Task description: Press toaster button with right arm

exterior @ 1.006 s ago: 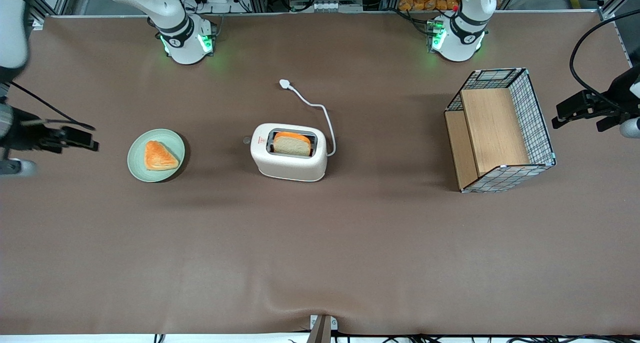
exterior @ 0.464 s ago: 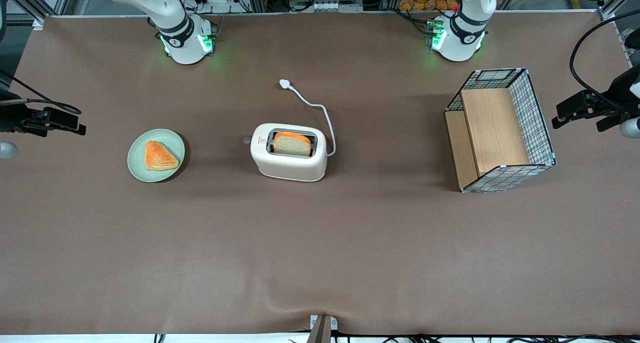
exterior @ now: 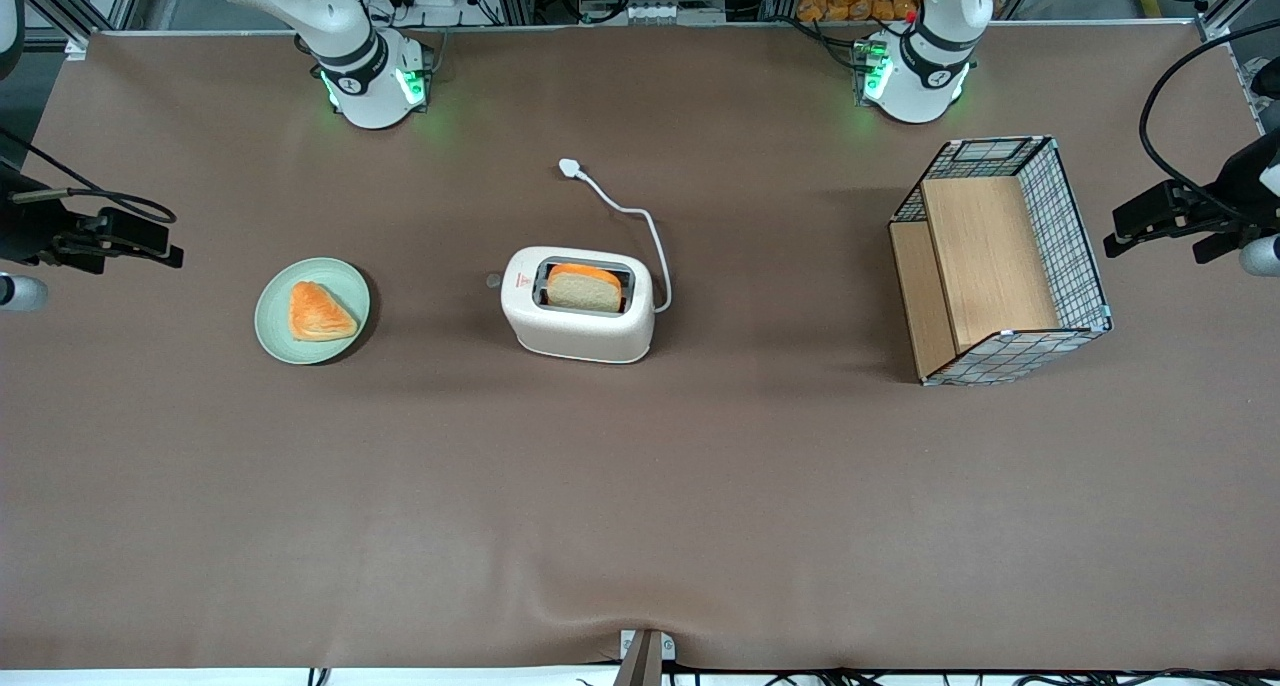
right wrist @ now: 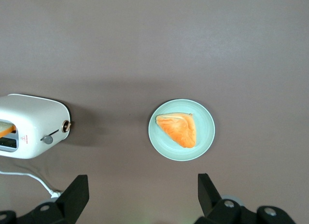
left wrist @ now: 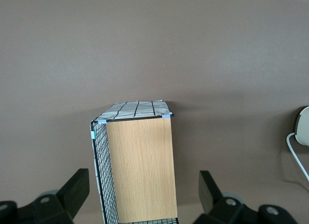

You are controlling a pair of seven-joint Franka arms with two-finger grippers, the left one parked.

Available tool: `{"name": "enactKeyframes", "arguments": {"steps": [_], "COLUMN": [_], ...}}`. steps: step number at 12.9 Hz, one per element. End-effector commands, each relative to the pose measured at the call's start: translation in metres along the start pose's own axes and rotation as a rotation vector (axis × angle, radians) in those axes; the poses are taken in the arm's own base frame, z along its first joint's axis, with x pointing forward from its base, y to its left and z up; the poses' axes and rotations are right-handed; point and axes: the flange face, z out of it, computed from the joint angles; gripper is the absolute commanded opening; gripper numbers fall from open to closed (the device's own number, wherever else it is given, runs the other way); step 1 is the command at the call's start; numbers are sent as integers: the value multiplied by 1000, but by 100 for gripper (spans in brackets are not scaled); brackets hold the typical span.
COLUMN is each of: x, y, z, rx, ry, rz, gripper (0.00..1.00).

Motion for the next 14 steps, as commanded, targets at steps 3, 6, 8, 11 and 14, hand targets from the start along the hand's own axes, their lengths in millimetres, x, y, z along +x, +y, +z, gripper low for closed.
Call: {"name": "enactKeyframes", "arguments": {"steps": [3, 6, 8, 11, 14], "x": [-35, -45, -48, -58, -61], "y": [10, 4, -1, -10, 2], "z": [-33, -39, -43, -46, -58], "rx": [-16, -39, -68, -68, -60], "ry": [23, -3, -5, -34, -5], "rz": [54, 113, 113, 163, 172], "gripper": [100, 100, 100, 100, 100]}}
